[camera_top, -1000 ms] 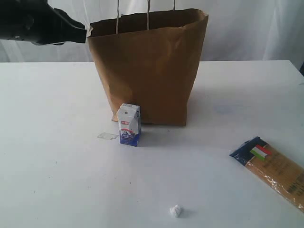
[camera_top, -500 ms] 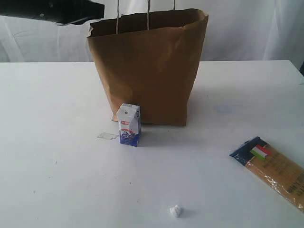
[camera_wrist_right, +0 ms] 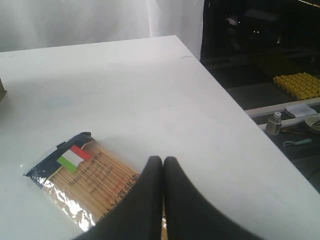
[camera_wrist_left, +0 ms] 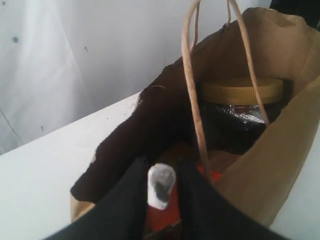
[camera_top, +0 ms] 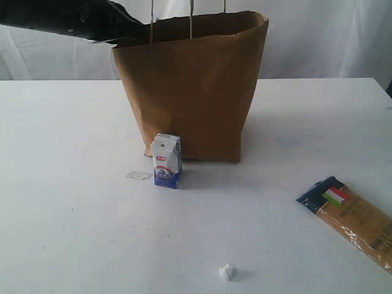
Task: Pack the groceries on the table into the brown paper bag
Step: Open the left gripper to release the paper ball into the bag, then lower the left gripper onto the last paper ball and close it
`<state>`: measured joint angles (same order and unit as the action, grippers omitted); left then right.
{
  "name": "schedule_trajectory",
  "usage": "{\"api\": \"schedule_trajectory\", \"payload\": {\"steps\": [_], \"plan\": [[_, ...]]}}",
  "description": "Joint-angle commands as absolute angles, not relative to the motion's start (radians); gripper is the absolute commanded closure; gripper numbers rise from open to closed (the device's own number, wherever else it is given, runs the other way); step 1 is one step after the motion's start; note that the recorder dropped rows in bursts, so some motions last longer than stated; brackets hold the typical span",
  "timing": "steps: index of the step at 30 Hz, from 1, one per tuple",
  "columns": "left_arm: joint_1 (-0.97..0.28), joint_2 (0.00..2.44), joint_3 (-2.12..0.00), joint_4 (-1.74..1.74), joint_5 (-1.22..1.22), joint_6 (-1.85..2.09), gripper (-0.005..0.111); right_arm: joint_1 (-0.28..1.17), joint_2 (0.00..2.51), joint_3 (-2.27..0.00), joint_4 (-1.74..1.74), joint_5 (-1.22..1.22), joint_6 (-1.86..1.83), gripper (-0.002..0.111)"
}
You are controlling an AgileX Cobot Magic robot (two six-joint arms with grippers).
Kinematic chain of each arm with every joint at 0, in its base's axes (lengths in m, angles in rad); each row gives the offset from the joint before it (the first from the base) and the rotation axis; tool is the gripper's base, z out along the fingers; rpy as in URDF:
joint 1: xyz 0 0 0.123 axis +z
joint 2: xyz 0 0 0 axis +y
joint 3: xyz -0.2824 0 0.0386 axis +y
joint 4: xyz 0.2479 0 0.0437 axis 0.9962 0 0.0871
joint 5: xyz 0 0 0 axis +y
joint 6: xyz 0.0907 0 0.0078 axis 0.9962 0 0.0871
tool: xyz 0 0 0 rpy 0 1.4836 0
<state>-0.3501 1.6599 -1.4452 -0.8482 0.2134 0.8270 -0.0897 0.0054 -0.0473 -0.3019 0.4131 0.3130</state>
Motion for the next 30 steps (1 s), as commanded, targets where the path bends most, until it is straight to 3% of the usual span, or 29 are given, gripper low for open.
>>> {"api": "schedule_trajectory", "payload": {"steps": [1, 4, 10, 12, 16, 24, 30], "plan": [[-0.351, 1.654, -1.455, -0.875, 0.283, 0.838, 0.049, -0.088, 0.0, -0.04, -0.311, 0.402, 0.317, 0.108], [-0.351, 1.652, -1.455, -0.875, 0.283, 0.838, 0.042, -0.088, 0.0, -0.04, -0.311, 0.402, 0.317, 0.108], [-0.351, 1.563, -1.455, -0.87, 0.352, 0.838, 0.051, -0.088, 0.0, -0.04, -0.311, 0.402, 0.317, 0.108], [-0.351, 1.53, -1.455, -0.862, 0.433, 0.838, 0.062, -0.088, 0.0, -0.04, -0.311, 0.402, 0.317, 0.108], [-0.351, 1.493, -1.455, -0.859, 0.69, 0.843, 0.107, -0.088, 0.0, -0.04, -0.311, 0.402, 0.317, 0.108], [-0.381, 1.488, -1.309, -1.049, 0.738, 0.873, 0.107, -0.088, 0.0, -0.04, -0.311, 0.402, 0.317, 0.108], [-0.655, 1.465, -1.11, -1.022, 0.525, 1.041, 0.107, -0.088, 0.0, -0.04, -0.311, 0.402, 0.317, 0.108]]}}
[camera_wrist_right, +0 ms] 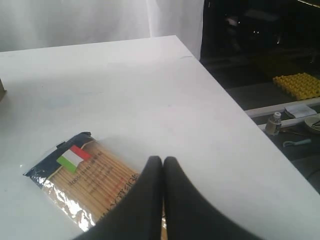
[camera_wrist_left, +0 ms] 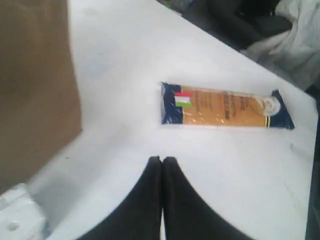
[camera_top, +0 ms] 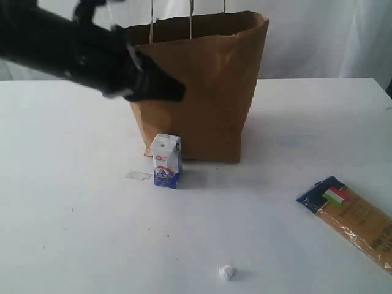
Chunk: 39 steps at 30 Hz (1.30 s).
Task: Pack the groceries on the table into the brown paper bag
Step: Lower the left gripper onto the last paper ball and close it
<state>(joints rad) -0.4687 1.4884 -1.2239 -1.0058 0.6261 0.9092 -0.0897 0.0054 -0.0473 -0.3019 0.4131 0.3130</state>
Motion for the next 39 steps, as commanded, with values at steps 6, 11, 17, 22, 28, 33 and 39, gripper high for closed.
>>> {"api": "schedule_trajectory", "payload": {"steps": [6, 11, 17, 22, 28, 33, 39], "plan": [[-0.962, 1.489, -0.972, -0.918, 0.435, 1.3, 0.107, -0.088, 0.0, -0.04, -0.311, 0.402, 0.337, 0.108], [-1.052, 1.561, -0.895, -0.927, 0.412, 1.317, 0.107, -0.088, 0.0, -0.04, -0.311, 0.402, 0.337, 0.108], [-1.05, 1.652, -0.867, -0.97, 0.171, 1.253, 0.107, -0.088, 0.0, -0.04, -0.311, 0.402, 0.337, 0.108], [-1.047, 1.641, -0.873, -1.039, 0.038, 1.202, 0.107, -0.088, 0.0, -0.04, -0.311, 0.402, 0.337, 0.108], [-1.047, 1.652, -0.892, -0.958, 0.28, 1.181, 0.102, -0.088, 0.0, -0.04, -0.311, 0.402, 0.337, 0.108], [-1.047, 1.664, -0.884, -0.8, 0.195, 1.181, 0.069, -0.088, 0.0, -0.04, -0.311, 0.402, 0.337, 0.108], [-1.047, 1.666, -0.884, -0.8, 0.076, 1.185, 0.047, -0.088, 0.0, -0.04, -0.311, 0.402, 0.337, 0.108]]}}
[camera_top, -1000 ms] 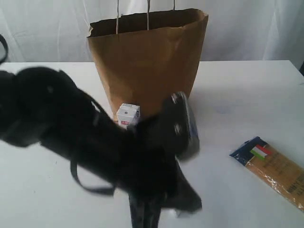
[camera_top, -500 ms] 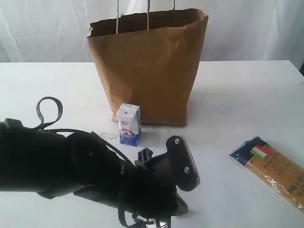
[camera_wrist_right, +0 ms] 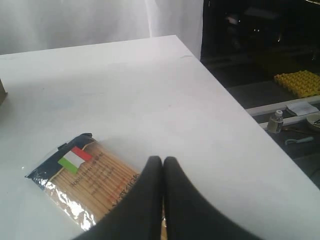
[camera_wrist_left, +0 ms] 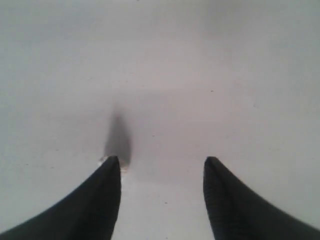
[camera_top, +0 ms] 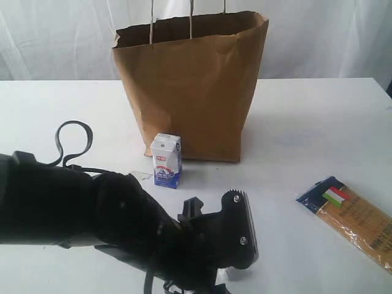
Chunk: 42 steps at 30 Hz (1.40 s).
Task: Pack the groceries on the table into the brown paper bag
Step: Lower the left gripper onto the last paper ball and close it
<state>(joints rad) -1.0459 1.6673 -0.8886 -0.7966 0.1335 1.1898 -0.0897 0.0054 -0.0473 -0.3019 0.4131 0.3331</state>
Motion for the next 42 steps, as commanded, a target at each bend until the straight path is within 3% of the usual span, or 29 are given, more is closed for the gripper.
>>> {"api": "schedule_trajectory", "payload": {"steps": [1, 10, 42], "plan": [[-1.047, 1.666, -0.884, -0.8, 0.066, 1.185, 0.047, -0.088, 0.0, -0.04, -0.311, 0.402, 0.337, 0.108], [-1.047, 1.684, -0.884, -0.825, -0.053, 1.131, 0.048, -0.088, 0.0, -0.04, -0.311, 0.402, 0.337, 0.108], [-1.047, 1.817, -0.903, -0.778, -0.066, 1.054, 0.048, -0.088, 0.0, -0.04, -0.311, 0.402, 0.337, 0.108]]}}
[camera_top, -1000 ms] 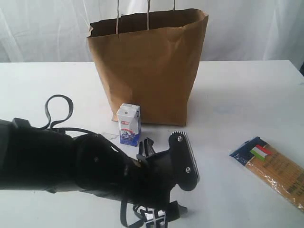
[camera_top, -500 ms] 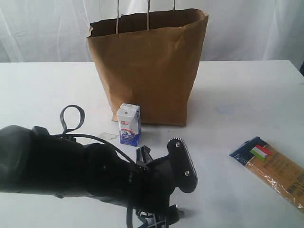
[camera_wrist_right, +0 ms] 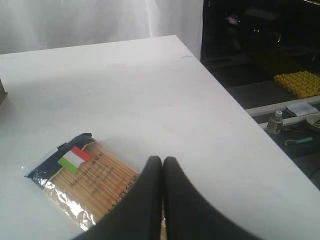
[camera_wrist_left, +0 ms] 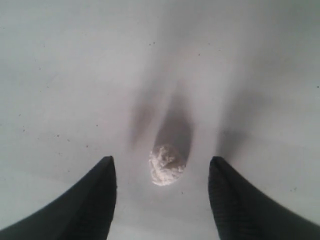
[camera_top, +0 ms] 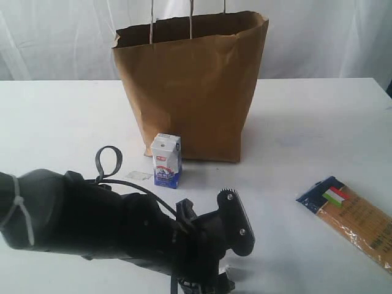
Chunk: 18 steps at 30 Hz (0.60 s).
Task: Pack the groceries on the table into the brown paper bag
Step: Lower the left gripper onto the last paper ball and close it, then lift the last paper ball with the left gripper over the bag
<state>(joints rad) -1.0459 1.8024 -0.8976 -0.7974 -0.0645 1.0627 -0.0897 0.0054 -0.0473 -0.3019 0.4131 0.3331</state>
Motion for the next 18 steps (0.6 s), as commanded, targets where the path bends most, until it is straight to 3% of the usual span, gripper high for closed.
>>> {"api": "schedule_trajectory", "payload": {"steps": [1, 5, 7, 8, 11, 18], "plan": [[-1.047, 1.821, -0.903, -0.776, -0.069, 1.054, 0.048, -0.088, 0.0, -0.04, -0.311, 0.402, 0.337, 0.108], [-1.047, 1.826, -0.903, -0.776, -0.076, 1.051, 0.053, -0.088, 0.0, -0.04, -0.311, 0.402, 0.337, 0.108], [-1.047, 1.826, -0.903, -0.776, -0.083, 1.051, 0.065, -0.088, 0.0, -0.04, -0.311, 0.402, 0.337, 0.108], [-1.047, 1.826, -0.903, -0.776, -0.083, 1.051, 0.082, -0.088, 0.0, -0.04, -0.311, 0.402, 0.337, 0.108], [-1.047, 1.826, -0.903, -0.776, -0.076, 1.051, 0.104, -0.088, 0.0, -0.04, -0.311, 0.402, 0.337, 0.108], [-1.047, 1.807, -0.909, -0.776, -0.078, 1.049, 0.107, -0.088, 0.0, -0.04, -0.311, 0.402, 0.337, 0.108]]}}
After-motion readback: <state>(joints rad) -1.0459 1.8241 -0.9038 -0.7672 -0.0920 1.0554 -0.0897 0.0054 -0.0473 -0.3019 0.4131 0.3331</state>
